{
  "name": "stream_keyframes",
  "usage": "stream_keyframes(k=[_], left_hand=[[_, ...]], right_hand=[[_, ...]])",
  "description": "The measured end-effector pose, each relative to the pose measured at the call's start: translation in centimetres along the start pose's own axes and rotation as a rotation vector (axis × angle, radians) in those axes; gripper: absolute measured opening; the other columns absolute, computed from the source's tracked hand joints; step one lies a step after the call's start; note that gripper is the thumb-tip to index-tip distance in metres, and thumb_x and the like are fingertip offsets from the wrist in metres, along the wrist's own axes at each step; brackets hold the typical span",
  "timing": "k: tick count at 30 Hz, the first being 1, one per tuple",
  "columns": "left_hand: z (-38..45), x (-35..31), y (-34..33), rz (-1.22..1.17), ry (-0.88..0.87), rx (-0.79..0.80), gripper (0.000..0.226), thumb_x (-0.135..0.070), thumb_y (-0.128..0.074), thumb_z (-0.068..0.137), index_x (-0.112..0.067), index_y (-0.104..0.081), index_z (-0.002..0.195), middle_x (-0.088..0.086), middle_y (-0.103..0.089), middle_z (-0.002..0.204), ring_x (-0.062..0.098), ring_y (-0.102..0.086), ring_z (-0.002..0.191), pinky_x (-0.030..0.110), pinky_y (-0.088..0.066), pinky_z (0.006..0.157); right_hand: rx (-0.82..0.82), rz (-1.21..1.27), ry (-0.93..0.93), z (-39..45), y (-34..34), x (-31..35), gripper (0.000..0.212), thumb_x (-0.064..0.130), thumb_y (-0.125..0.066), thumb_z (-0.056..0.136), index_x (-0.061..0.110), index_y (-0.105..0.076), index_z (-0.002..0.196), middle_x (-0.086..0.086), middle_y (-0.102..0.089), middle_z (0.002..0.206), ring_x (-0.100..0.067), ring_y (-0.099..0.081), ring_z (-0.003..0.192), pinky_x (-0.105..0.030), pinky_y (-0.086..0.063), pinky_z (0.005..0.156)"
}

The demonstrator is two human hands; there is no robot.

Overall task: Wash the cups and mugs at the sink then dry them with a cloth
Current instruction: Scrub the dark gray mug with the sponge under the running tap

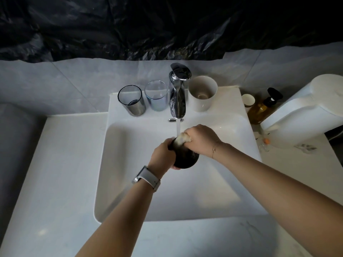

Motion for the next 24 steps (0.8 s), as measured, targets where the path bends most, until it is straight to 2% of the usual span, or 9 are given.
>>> stream_keyframes(k=[4, 5, 7, 8, 10, 12, 16, 20, 24], left_hand=[[0.0, 0.4, -1.0, -0.085, -0.010, -0.104, 0.064, -0.010, -0.035, 0.077, -0.022, -0.052, 0.138, 0.006, -0.062, 0.124, 0.035, -0.066, 0.100, 0.048, -0.061, 0.072], [0.0, 0.4, -1.3, -0.101, -0.007, -0.109, 0.060, -0.007, -0.035, 0.080, -0.021, -0.052, 0.136, 0.006, -0.061, 0.123, 0.034, -0.066, 0.099, 0.048, -0.061, 0.070], [0.1, 0.8, -1.7, -0.122, 0.016, -0.101, 0.053, 0.002, -0.034, 0.085, -0.022, -0.055, 0.127, 0.003, -0.060, 0.118, 0.032, -0.066, 0.091, 0.047, -0.061, 0.066], [0.1, 1.0, -1.8, -0.124, 0.037, -0.089, 0.055, 0.003, -0.033, 0.086, -0.023, -0.055, 0.129, 0.002, -0.060, 0.117, 0.031, -0.066, 0.087, 0.046, -0.061, 0.065], [0.2, 1.4, -2.0, -0.116, 0.068, -0.058, 0.053, 0.003, -0.034, 0.088, -0.022, -0.055, 0.129, 0.005, -0.062, 0.119, 0.032, -0.069, 0.082, 0.044, -0.061, 0.065], [0.7, 1.2, -1.8, -0.057, 0.082, -0.051, 0.048, 0.004, -0.033, 0.087, -0.019, -0.057, 0.121, 0.011, -0.067, 0.114, 0.033, -0.071, 0.078, 0.044, -0.061, 0.067], [1.5, 0.5, -0.5, 0.153, 0.112, -0.020, 0.032, 0.003, -0.042, 0.089, -0.014, -0.054, 0.113, 0.007, -0.069, 0.091, 0.021, -0.066, 0.060, 0.021, -0.055, 0.054], [2.1, 0.5, 1.1, 0.256, 0.042, -0.117, 0.053, -0.014, -0.045, 0.088, -0.014, -0.035, 0.140, 0.011, -0.071, 0.104, 0.029, -0.071, 0.076, 0.032, -0.053, 0.083], [1.6, 0.9, 1.6, 0.352, -0.068, -0.326, 0.060, -0.023, -0.055, 0.088, -0.020, -0.037, 0.145, 0.003, -0.067, 0.118, 0.029, -0.060, 0.110, 0.033, -0.044, 0.088]], right_hand=[[-0.178, 0.141, -0.247, -0.6, -1.7, -0.3, 0.011, 0.014, -0.052, 0.080, 0.016, -0.062, 0.083, -0.007, -0.069, 0.086, -0.030, -0.060, 0.094, -0.031, -0.040, 0.083], [-0.183, 0.080, -0.266, -0.6, -2.1, -0.3, 0.017, 0.012, -0.051, 0.080, 0.019, -0.065, 0.089, -0.004, -0.069, 0.089, -0.026, -0.058, 0.100, -0.034, -0.031, 0.104], [-0.151, -0.014, -0.236, -0.3, -2.3, -0.5, 0.024, 0.010, -0.050, 0.080, 0.019, -0.067, 0.095, -0.002, -0.070, 0.093, -0.022, -0.057, 0.106, -0.035, -0.008, 0.118], [-0.111, -0.007, -0.201, -0.1, -2.1, -0.4, 0.025, 0.008, -0.050, 0.079, 0.017, -0.067, 0.095, -0.004, -0.070, 0.095, -0.024, -0.058, 0.108, -0.033, -0.019, 0.115], [-0.044, -0.023, -0.100, 0.3, -1.4, 0.5, 0.021, 0.010, -0.053, 0.078, 0.015, -0.067, 0.093, -0.007, -0.069, 0.094, -0.030, -0.062, 0.100, -0.029, -0.043, 0.079], [0.010, -0.160, 0.097, 0.8, -0.3, 2.0, 0.017, 0.016, -0.056, 0.079, 0.017, -0.067, 0.093, -0.007, -0.067, 0.092, -0.030, -0.061, 0.086, -0.027, -0.033, 0.062], [0.059, -0.279, 0.303, 2.2, 0.7, 3.3, 0.017, 0.017, -0.053, 0.084, 0.013, -0.065, 0.095, -0.008, -0.061, 0.091, -0.030, -0.059, 0.085, -0.028, -0.031, 0.062], [0.006, -0.047, 0.071, 2.4, -0.8, 1.5, 0.031, 0.036, -0.050, 0.088, 0.011, -0.068, 0.086, -0.010, -0.061, 0.082, -0.026, -0.055, 0.076, -0.027, -0.031, 0.063], [-0.170, 0.261, -0.245, 1.0, -3.5, -0.4, 0.057, 0.040, -0.025, 0.068, 0.014, -0.073, 0.084, -0.015, -0.066, 0.080, -0.034, -0.060, 0.079, -0.028, -0.034, 0.060]])
Point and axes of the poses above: each hand's wrist, its own z-axis towards the middle knuckle, its own y-axis out of the back of the hand, x = y × z, the point moved 3 cm from there along z, towards the middle knuckle
